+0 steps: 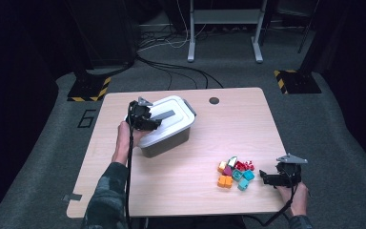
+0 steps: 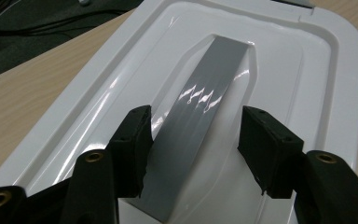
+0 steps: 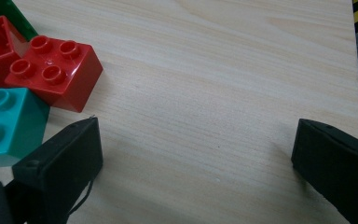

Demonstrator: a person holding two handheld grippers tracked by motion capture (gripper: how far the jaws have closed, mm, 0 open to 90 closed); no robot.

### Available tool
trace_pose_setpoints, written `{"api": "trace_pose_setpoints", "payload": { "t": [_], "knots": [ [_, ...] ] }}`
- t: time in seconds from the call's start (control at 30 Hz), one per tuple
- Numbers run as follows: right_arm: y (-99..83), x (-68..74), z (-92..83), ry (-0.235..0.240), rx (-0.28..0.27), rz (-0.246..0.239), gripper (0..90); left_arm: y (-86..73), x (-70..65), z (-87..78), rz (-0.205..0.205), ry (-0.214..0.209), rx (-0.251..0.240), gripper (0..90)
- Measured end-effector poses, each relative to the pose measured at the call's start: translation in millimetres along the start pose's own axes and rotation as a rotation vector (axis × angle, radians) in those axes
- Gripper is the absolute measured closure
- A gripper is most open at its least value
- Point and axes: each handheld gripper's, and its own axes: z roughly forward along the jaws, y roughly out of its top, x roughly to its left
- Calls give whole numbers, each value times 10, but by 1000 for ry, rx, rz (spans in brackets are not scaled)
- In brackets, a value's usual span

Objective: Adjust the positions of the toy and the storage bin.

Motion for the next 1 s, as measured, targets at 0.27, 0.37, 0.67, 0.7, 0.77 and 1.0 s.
{"api": "trace_pose_setpoints", "payload": {
  "t": [0.27,0.37,0.67,0.7,0.77,1.0],
  "knots": [
    [0,0,1,1,-1,-2,10,4,80,44,-42,-26,15,570],
    [0,1,0,1,-1,-1,10,-3,79,44,-46,-30,12,573],
    [1,4,1,5,-1,-8,12,11,11,69,-38,-38,0,589],
    [1,4,1,5,-1,-8,12,13,5,73,-36,-42,-1,591],
    [1,4,1,5,-1,-8,12,16,-5,79,-38,-42,-5,593],
    [1,4,1,5,-1,-8,13,60,-82,116,-9,-77,-7,625]
  ]
}}
